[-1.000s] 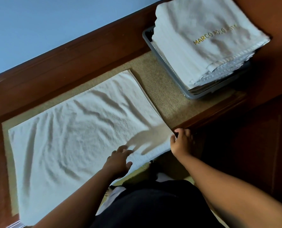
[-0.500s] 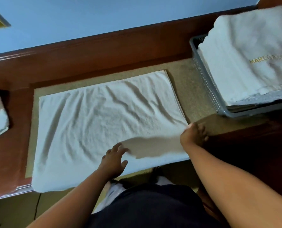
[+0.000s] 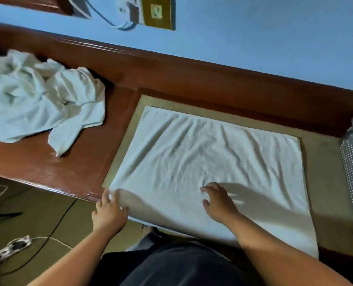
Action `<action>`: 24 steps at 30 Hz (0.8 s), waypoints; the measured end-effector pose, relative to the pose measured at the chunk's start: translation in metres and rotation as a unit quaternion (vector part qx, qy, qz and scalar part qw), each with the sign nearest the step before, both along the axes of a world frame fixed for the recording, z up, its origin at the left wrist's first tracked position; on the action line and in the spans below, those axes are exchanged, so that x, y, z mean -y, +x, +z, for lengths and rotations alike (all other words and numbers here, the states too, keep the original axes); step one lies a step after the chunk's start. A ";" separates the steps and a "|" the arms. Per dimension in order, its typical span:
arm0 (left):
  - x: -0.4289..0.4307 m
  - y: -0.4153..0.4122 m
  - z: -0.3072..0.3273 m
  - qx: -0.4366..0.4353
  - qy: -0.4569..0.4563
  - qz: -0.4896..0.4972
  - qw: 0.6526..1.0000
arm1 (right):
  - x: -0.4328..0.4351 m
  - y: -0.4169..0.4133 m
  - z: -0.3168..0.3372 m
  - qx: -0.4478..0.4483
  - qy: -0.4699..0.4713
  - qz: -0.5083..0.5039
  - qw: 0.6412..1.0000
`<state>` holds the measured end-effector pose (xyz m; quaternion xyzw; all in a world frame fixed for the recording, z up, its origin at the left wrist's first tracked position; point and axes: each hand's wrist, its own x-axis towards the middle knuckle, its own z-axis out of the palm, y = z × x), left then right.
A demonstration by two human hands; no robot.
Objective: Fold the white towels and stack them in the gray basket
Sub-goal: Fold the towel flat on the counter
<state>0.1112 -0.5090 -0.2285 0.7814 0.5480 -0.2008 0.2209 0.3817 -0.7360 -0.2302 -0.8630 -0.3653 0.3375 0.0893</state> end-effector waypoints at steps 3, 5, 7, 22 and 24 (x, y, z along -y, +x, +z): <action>-0.026 -0.024 -0.007 0.073 -0.016 0.078 0.994 | -0.060 -0.018 0.006 -0.020 -0.016 0.082 0.996; -0.034 -0.029 -0.012 0.139 -0.028 0.113 0.983 | -0.097 -0.032 0.010 -0.023 -0.022 0.131 0.991; -0.039 -0.031 -0.015 0.193 -0.039 0.172 0.965 | -0.135 -0.050 0.013 -0.012 -0.031 0.189 0.981; -0.053 -0.034 -0.037 0.140 0.052 -0.082 0.985 | -0.319 -0.140 0.008 0.175 -0.088 0.583 0.789; -0.055 -0.039 -0.038 0.153 0.047 -0.122 0.979 | -0.320 -0.138 0.012 0.196 -0.141 0.596 0.766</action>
